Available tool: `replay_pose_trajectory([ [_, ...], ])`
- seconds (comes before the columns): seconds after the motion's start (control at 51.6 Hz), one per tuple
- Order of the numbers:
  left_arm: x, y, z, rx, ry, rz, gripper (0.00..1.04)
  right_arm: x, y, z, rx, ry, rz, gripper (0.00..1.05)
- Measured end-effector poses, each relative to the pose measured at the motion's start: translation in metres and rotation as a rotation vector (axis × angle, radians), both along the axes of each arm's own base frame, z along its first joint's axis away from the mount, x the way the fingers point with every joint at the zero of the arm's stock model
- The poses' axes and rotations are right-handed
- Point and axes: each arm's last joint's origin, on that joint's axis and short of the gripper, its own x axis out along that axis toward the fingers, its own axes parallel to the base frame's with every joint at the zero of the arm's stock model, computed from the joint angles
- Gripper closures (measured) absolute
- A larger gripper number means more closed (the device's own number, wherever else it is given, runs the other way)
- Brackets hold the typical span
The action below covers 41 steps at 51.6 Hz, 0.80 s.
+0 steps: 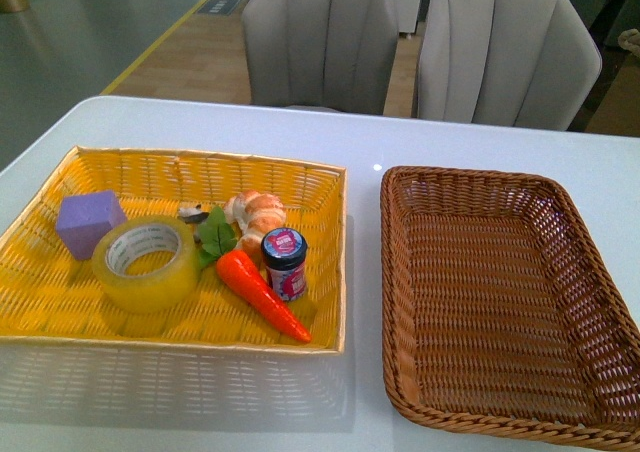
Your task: Move tape to another basket
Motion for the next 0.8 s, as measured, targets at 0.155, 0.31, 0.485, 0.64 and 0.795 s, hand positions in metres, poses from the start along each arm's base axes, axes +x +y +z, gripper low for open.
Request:
replay_pose_trajectory([
  [0.155,0.000,0.000,0.000,0.000,0.000,0.000,0.09,-0.009,0.000,0.005,0.000,-0.016,0.002,1.03],
  [0.31,0.000,0.000,0.000,0.000,0.000,0.000,0.09,-0.015,0.000,0.008,0.000,-0.024,0.002,1.03],
  [0.485,0.000,0.000,0.000,0.000,0.000,0.000,0.09,-0.022,0.000,0.010,0.000,-0.031,0.002,1.03],
  [0.64,0.000,0.000,0.000,0.000,0.000,0.000,0.09,-0.027,0.000,0.011,0.000,-0.034,0.002,1.03],
  [0.795,0.000,0.000,0.000,0.000,0.000,0.000,0.09,-0.033,0.000,0.011,0.000,-0.035,0.002,1.03],
])
